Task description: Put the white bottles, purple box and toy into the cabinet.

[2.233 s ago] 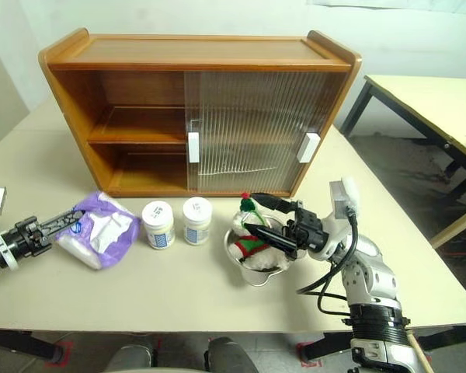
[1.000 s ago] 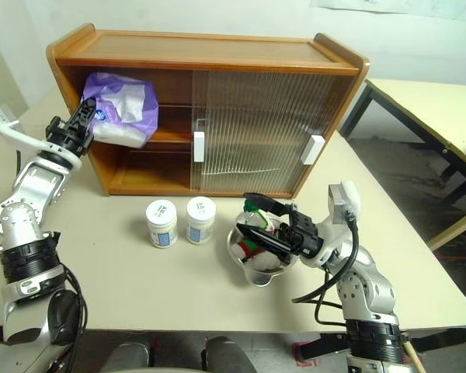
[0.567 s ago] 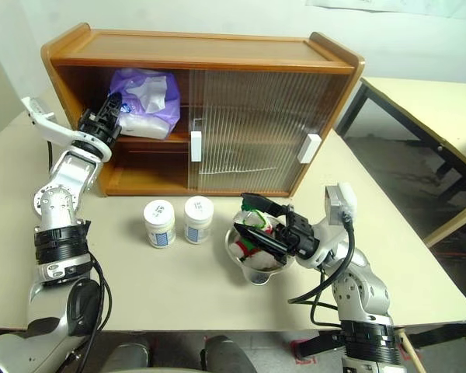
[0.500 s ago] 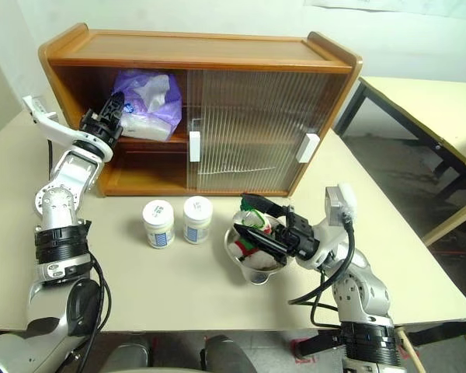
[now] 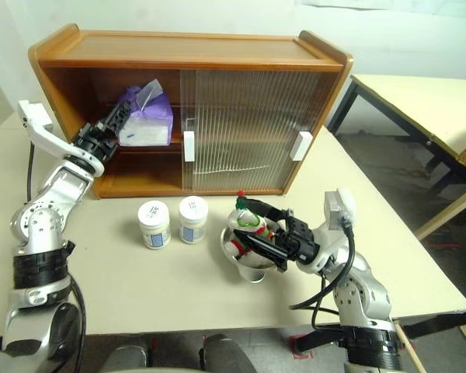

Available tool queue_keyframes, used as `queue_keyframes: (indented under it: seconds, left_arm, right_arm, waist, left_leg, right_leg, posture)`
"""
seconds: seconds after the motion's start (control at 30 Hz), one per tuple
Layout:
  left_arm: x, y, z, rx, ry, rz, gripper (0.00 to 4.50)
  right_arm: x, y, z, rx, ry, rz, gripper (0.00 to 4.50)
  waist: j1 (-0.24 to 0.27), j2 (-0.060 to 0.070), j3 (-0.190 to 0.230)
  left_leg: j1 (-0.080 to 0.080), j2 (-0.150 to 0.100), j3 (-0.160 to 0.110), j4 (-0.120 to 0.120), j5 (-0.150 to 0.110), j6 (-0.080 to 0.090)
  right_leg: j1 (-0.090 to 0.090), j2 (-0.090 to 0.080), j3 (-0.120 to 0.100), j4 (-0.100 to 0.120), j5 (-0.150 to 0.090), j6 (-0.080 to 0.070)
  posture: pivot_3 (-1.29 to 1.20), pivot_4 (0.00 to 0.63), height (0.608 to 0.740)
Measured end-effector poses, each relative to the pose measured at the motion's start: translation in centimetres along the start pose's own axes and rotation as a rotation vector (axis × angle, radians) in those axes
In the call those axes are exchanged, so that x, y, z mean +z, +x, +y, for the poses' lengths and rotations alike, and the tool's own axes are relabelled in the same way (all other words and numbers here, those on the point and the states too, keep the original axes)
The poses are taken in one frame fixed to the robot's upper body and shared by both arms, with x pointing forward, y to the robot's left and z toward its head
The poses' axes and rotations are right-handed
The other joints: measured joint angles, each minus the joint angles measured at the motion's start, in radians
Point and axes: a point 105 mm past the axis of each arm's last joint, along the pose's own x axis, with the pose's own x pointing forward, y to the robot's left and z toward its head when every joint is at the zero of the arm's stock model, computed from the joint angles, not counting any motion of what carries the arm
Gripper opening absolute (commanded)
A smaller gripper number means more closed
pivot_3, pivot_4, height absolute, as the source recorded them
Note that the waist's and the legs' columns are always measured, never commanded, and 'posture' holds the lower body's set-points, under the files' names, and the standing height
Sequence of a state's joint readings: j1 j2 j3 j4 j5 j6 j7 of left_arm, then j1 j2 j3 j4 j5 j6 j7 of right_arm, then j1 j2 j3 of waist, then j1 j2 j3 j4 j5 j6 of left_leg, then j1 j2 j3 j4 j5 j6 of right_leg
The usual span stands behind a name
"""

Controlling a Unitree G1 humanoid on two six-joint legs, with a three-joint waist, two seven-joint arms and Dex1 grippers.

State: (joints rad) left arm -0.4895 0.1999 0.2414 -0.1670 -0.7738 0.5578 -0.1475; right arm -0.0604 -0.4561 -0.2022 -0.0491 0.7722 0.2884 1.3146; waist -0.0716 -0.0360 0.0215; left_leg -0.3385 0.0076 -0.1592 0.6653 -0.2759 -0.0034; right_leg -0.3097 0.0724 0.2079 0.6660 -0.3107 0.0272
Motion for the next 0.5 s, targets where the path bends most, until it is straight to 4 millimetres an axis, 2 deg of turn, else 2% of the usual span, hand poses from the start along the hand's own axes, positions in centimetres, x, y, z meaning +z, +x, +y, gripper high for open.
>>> queue_keyframes:
  seconds: [0.1,0.17,0.27,0.33,0.43,0.5]
  left_arm:
    - [2.1,-1.4,-2.6,-0.156,0.141,-0.07,3.6]
    - [2.9,-2.0,-4.5,-0.269,0.208,-0.104,2.85]
    - [1.4,-2.7,-6.0,-0.387,0.289,-0.041,1.78]
    - [-0.3,-2.7,-6.4,-0.43,0.313,0.017,1.08]
    - [-1.5,-2.3,-6.5,-0.448,0.336,0.053,0.03]
    - [-2.3,-1.9,-6.2,-0.44,0.352,0.07,0.03]
  right_arm:
    - [-0.3,0.2,0.2,0.017,0.009,0.008,4.5]
    - [-0.4,0.3,0.2,0.023,0.013,0.011,4.5]
    - [-0.4,0.3,0.1,0.024,0.018,0.013,4.5]
    - [-0.5,0.3,0.1,0.025,0.02,0.013,4.5]
    - [-0.5,0.4,0.1,0.027,0.021,0.013,4.5]
    - [-0.5,0.5,0.1,0.028,0.023,0.012,4.5]
  waist:
    - [0.004,0.0,0.0]
    - [0.011,0.0,0.0]
    - [0.022,0.001,-0.001]
    - [0.027,0.001,-0.001]
    - [0.027,0.001,-0.001]
    - [0.027,0.001,-0.001]
  left_leg:
    - [-0.001,0.0,0.0,0.0,0.0,0.0]
    - [0.0,0.0,0.0,0.0,0.0,0.0]
    - [0.002,0.0,-0.001,0.0,0.0,0.0]
    - [0.002,0.0,-0.001,0.0,0.0,0.0]
    - [0.003,0.0,-0.001,0.0,0.0,0.0]
    - [0.003,0.0,-0.001,0.0,0.0,0.0]
  right_leg:
    - [0.0,0.0,0.0,0.0,0.001,-0.003]
    - [0.0,0.0,0.0,0.0,0.002,-0.005]
    - [0.001,0.0,0.0,0.0,0.002,-0.005]
    - [0.001,0.0,0.0,0.001,0.002,-0.006]
    - [0.001,0.0,0.0,0.001,0.003,-0.007]
    - [0.001,0.0,0.0,0.001,0.003,-0.007]
  posture:
    - [-0.08,0.0,0.74]
    - [-0.08,0.0,0.74]
    - [-0.07,0.0,0.74]
    - [-0.07,0.0,0.74]
    - [-0.07,0.0,0.74]
    - [-0.08,0.0,0.74]
